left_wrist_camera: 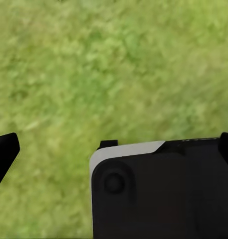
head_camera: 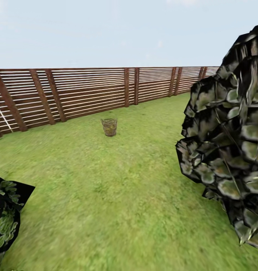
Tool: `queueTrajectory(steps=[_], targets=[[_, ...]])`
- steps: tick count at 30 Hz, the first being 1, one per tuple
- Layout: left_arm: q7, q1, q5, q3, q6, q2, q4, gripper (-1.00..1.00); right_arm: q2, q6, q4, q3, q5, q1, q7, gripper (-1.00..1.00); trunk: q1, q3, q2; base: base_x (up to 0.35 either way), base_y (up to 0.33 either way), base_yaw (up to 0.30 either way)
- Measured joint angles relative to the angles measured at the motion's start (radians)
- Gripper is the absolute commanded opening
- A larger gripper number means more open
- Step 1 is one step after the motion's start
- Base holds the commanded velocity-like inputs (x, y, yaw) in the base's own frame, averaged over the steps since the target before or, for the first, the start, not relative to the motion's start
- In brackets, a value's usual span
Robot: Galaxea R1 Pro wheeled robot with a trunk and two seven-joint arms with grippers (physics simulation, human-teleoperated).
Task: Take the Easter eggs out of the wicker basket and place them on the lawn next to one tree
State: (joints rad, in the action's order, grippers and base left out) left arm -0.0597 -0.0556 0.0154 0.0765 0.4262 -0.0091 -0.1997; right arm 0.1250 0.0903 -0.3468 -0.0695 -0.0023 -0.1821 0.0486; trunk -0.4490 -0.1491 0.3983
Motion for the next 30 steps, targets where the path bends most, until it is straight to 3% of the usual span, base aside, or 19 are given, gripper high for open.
queueTrajectory(steps=[9, 30], targets=[[0.000, 0.000, 0.000, 0.000, 0.000, 0.000, 0.001, 1.00, -0.001, 0.000, 0.000, -0.001, 0.000, 0.000, 0.000, 1.00, 0.000, 0.000, 0.000, 0.266, 0.182, 0.195], [0.000, 0.000, 0.001, 0.000, 0.000, 0.001, 0.001, 1.00, -0.003, 0.000, -0.001, -0.002, 0.000, 0.000, 0.000, 1.00, 0.000, -0.009, 0.000, 0.267, 0.165, 0.011]])
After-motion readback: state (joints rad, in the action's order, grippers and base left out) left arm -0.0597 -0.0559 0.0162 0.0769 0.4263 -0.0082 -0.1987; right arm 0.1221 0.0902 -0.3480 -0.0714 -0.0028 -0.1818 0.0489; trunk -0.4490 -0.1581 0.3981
